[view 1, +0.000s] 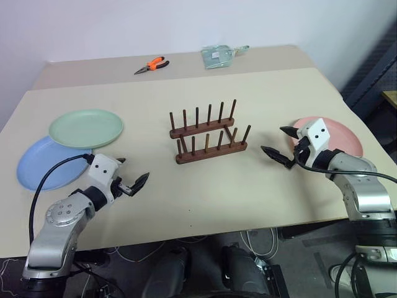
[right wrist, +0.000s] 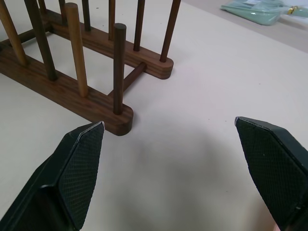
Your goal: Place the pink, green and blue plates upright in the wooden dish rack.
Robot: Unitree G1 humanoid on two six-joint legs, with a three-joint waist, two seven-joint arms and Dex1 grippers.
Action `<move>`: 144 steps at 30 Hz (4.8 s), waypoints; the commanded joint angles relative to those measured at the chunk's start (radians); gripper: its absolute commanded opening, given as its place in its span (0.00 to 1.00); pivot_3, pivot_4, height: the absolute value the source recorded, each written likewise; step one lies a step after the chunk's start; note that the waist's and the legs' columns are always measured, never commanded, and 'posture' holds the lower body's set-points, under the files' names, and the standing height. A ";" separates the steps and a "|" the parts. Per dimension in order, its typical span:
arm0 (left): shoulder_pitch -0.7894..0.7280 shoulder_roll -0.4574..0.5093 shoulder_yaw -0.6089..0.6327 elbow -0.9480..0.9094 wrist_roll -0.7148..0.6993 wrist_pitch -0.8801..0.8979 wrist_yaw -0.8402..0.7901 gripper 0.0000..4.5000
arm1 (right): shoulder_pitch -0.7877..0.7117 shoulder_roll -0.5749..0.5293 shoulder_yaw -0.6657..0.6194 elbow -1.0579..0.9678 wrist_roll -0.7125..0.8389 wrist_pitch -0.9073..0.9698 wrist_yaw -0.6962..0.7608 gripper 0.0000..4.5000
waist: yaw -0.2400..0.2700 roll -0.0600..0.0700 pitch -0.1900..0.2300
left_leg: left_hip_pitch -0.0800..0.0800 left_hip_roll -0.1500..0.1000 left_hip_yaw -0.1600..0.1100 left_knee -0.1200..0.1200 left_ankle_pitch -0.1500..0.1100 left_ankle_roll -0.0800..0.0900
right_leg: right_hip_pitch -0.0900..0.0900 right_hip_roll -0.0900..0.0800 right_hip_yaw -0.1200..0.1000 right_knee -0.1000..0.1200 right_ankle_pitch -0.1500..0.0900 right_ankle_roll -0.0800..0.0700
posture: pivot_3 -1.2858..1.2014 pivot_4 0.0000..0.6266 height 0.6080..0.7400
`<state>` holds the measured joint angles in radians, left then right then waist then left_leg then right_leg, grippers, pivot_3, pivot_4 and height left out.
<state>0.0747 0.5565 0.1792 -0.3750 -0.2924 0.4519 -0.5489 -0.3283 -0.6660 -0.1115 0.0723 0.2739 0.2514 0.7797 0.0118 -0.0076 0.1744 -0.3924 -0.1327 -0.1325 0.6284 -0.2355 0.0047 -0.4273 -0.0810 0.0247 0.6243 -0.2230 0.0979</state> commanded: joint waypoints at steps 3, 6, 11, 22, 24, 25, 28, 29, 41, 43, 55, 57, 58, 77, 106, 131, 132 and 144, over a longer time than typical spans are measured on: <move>-0.006 -0.006 -0.014 -0.006 0.014 -0.029 0.004 1.00 | -0.041 0.003 0.017 0.003 -0.038 -0.044 -0.012 0.99 | 0.000 0.000 0.000 | 0.000 0.000 0.000 0.000 0.000 0.000 | 0.000 0.000 0.000 0.000 0.000 0.000 | 0.52 0.24 1.00; -0.009 -0.010 -0.027 -0.005 0.010 -0.030 -0.008 1.00 | -0.050 0.004 0.024 0.012 -0.046 -0.045 -0.008 0.99 | 0.001 0.000 0.000 | 0.000 0.000 0.000 0.000 0.000 0.000 | 0.000 0.000 0.000 0.000 0.000 0.000 | 0.52 0.24 1.00; -0.063 0.001 -0.078 0.053 -0.027 -0.016 -0.098 1.00 | -0.026 0.020 0.043 -0.048 -0.026 0.012 0.011 0.99 | 0.001 0.000 0.000 | 0.000 0.000 0.000 0.000 0.000 0.000 | 0.000 0.000 0.000 0.000 0.000 0.000 | 0.52 0.24 1.00; -0.486 -0.060 -0.346 0.579 0.102 -0.164 -0.340 1.00 | 0.143 0.067 0.009 -0.280 -0.044 0.060 -0.117 0.99 | 0.003 0.000 0.000 | 0.000 0.000 -0.001 0.000 0.000 0.000 | 0.000 0.000 -0.002 -0.002 0.002 0.003 | 0.52 0.24 1.00; -0.542 -0.088 -0.367 0.667 0.129 -0.203 -0.350 1.00 | 0.185 0.070 -0.002 -0.322 -0.044 0.069 -0.139 0.99 | 0.004 0.000 0.000 | 0.000 -0.001 -0.001 0.000 0.000 0.000 | 0.001 0.000 -0.002 -0.002 0.002 0.003 | 0.52 0.24 1.00; -0.559 -0.099 -0.367 0.699 0.130 -0.215 -0.358 1.00 | 0.204 0.074 -0.003 -0.343 -0.045 0.075 -0.150 0.99 | 0.003 0.000 -0.001 | 0.000 -0.001 -0.001 0.001 0.000 0.000 | 0.001 0.000 -0.002 -0.002 0.002 0.003 | 0.52 0.24 1.00; -0.599 -0.130 -0.372 0.769 0.138 -0.244 -0.375 1.00 | 0.242 0.077 -0.009 -0.377 -0.047 0.083 -0.172 0.99 | 0.002 0.001 -0.001 | 0.000 -0.001 -0.001 0.001 0.000 0.000 | 0.001 0.000 -0.001 -0.002 0.002 0.003 | 0.52 0.24 1.00; -0.607 -0.138 -0.374 0.785 0.143 -0.251 -0.376 0.95 | 0.246 0.076 -0.012 -0.380 -0.047 0.083 -0.175 1.00 | 0.001 0.001 -0.001 | 0.000 -0.001 -0.001 0.001 0.000 0.000 | 0.001 0.000 -0.001 -0.002 0.002 0.003 | 0.52 0.24 1.00; -0.531 -0.128 -0.406 0.686 0.168 -0.334 -0.450 0.19 | 0.251 0.054 -0.025 -0.362 -0.056 0.074 -0.187 1.00 | 0.001 0.001 -0.001 | 0.000 -0.001 -0.001 0.001 0.000 0.000 | 0.001 0.000 -0.001 -0.001 0.002 0.003 | 0.52 0.24 1.00; -0.515 -0.108 -0.431 0.646 0.180 -0.368 -0.493 0.19 | 0.263 0.038 -0.041 -0.359 -0.056 0.073 -0.181 1.00 | 0.001 0.001 -0.001 | 0.000 -0.001 -0.001 0.001 0.000 0.000 | 0.001 0.000 -0.001 -0.002 0.002 0.003 | 0.52 0.24 1.00; -0.559 -0.040 -0.439 0.733 0.229 -0.428 -0.558 0.92 | 0.351 -0.016 -0.117 -0.345 -0.066 0.056 -0.162 1.00 | -0.001 0.001 -0.001 | 0.000 0.000 -0.001 0.000 0.000 0.001 | 0.002 0.000 -0.001 -0.003 0.002 0.003 | 0.52 0.24 1.00; -0.538 -0.010 -0.436 0.721 0.233 -0.407 -0.559 0.92 | 0.360 -0.023 -0.113 -0.346 -0.069 0.058 -0.152 1.00 | -0.003 0.001 -0.001 | 0.000 0.000 -0.001 0.000 0.000 0.001 | 0.002 0.000 -0.001 -0.003 0.002 0.003 | 0.52 0.24 1.00; -0.512 0.013 -0.426 0.690 0.213 -0.377 -0.575 0.93 | 0.367 -0.029 -0.111 -0.349 -0.060 0.060 -0.136 0.94 | -0.005 0.001 -0.001 | 0.001 0.000 -0.001 0.000 0.000 0.001 | 0.002 0.001 -0.001 -0.003 0.002 0.003 | 0.52 0.24 1.00; -0.307 -0.176 -0.441 0.337 0.206 -0.089 -0.189 0.20 | 0.229 0.075 0.177 -0.279 -0.235 0.104 -0.209 0.00 | 0.030 0.005 -0.004 | 0.002 0.001 0.000 0.003 -0.001 0.001 | 0.006 0.000 -0.002 -0.007 0.001 0.003 | 0.52 0.24 1.00; -0.292 -0.222 -0.384 0.261 0.071 -0.159 -0.181 0.19 | 0.261 -0.102 -0.015 -0.215 -0.414 0.099 -0.326 0.62 | 0.019 0.004 -0.011 | 0.002 0.003 0.002 0.001 -0.002 0.000 | 0.003 0.001 -0.002 -0.004 0.002 0.002 | 0.52 0.24 1.00; -0.276 -0.186 -0.323 0.213 0.055 -0.172 -0.183 0.19 | -0.178 0.143 -0.237 -0.474 0.277 0.316 -0.321 0.00 | -0.002 0.008 -0.005 | 0.001 0.005 0.003 0.001 -0.002 0.001 | 0.002 0.002 -0.002 -0.004 0.002 0.002 | 0.52 0.24 1.00; -0.274 -0.185 -0.321 0.211 0.054 -0.176 -0.183 0.19 | -0.200 0.171 -0.256 -0.510 0.384 0.375 -0.334 0.00 | 0.000 0.007 -0.005 | 0.001 0.005 0.003 0.000 -0.002 0.001 | 0.002 0.002 -0.002 -0.004 0.002 0.002 | 0.52 0.24 1.00; -0.230 -0.191 -0.293 0.169 0.030 -0.183 -0.160 0.19 | -0.241 0.244 -0.223 -0.503 0.770 0.567 -0.467 0.00 | -0.001 0.007 -0.005 | -0.001 0.003 0.002 0.000 -0.002 0.002 | 0.001 0.000 -0.003 -0.007 0.002 0.001 | 0.52 0.24 1.00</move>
<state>-0.1587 0.3629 -0.1301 -0.1605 -0.2494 0.2883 -0.7132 -0.5563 -0.4118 -0.3369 -0.4260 1.0114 0.8217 0.3078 0.0105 -0.0002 0.1691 -0.3929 -0.1294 -0.1303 0.6283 -0.2377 0.0064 -0.4264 -0.0807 0.0221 0.6177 -0.2207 0.0993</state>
